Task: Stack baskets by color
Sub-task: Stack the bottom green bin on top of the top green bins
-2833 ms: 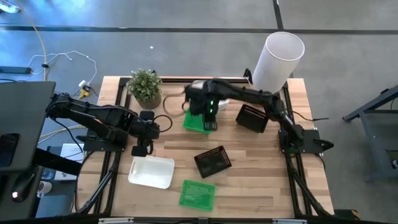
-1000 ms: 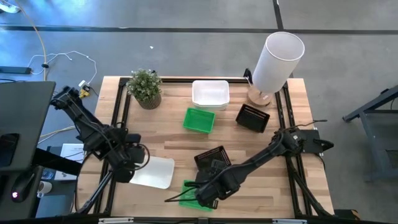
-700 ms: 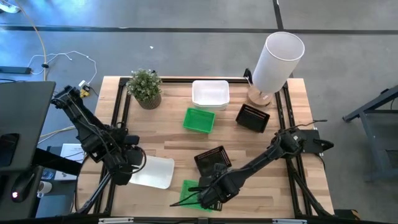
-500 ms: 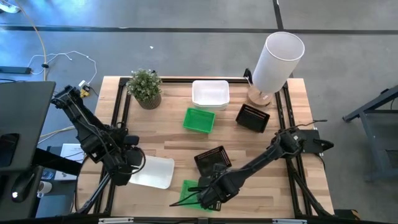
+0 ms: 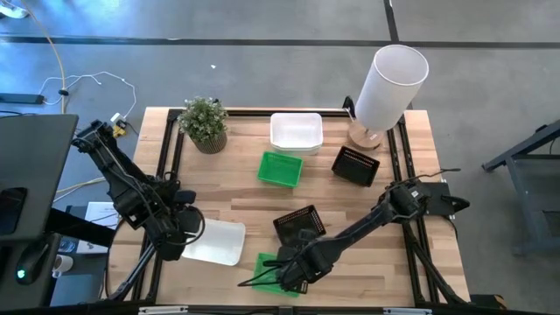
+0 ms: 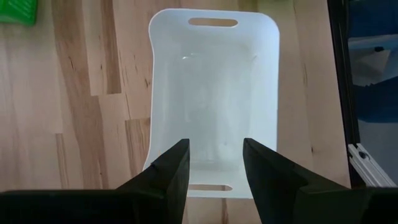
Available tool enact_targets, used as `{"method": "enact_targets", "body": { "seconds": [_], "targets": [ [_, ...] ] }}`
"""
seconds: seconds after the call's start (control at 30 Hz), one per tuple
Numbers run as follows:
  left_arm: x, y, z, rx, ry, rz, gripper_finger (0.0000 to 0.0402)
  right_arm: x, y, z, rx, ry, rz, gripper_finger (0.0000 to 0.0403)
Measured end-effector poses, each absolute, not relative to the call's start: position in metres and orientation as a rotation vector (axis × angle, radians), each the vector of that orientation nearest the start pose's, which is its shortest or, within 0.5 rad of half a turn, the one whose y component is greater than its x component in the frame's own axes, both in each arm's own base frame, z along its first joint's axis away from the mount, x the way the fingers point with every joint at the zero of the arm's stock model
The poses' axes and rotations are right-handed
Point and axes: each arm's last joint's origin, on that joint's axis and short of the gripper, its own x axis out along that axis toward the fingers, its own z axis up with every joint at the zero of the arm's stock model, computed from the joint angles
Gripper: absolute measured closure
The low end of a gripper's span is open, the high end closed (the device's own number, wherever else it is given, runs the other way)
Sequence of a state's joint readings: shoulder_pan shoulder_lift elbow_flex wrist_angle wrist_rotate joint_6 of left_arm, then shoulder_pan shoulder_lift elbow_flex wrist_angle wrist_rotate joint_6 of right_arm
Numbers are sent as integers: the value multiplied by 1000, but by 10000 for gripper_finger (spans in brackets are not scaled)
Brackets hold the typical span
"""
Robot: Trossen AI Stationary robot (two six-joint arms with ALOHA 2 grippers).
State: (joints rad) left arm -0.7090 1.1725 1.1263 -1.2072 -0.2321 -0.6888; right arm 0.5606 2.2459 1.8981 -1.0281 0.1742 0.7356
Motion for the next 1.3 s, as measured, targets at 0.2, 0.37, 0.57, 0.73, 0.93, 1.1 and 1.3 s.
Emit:
{"method": "enact_targets", "body": {
  "seconds": [0.2,0.37,0.57,0.73,0.93,1.1,1.3],
  "targets": [
    [152,-122,304,-33,1180,-8,265,386,236,173,185,1338,-145,288],
    [153,-122,304,-27,1173,0,265,386,237,169,216,1359,-108,361],
    [153,-121,305,-23,1168,4,265,385,238,172,201,1364,-69,391],
    [153,-121,305,-24,1168,5,265,385,238,185,174,1320,-11,400],
    [153,-121,305,-18,1161,13,265,388,229,205,166,1263,34,403],
    [154,-120,305,14,1135,32,265,394,213,219,146,1218,62,403],
    [154,-120,305,47,1136,11,265,402,180,243,65,1127,8,403]
  ]
}}
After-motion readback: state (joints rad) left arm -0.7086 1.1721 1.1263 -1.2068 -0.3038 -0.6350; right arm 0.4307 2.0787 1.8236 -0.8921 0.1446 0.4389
